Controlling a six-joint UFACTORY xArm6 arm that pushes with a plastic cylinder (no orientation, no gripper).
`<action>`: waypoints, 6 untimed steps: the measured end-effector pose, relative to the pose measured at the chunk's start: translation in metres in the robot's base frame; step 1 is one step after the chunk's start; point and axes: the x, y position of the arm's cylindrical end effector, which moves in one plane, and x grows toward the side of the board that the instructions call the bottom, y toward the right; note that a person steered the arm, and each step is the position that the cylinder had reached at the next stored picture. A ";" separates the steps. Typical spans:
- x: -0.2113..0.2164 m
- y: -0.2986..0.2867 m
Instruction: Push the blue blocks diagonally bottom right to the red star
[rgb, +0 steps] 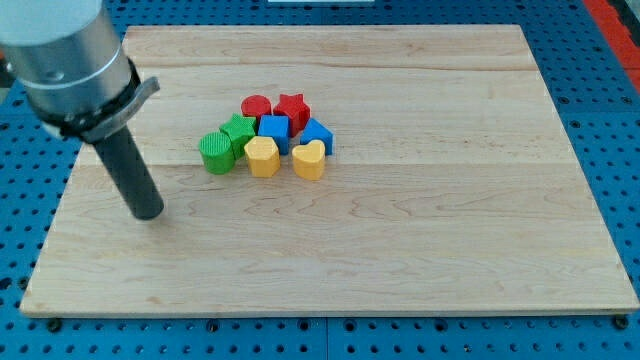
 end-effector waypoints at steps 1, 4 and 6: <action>0.020 0.009; -0.053 0.022; -0.104 0.070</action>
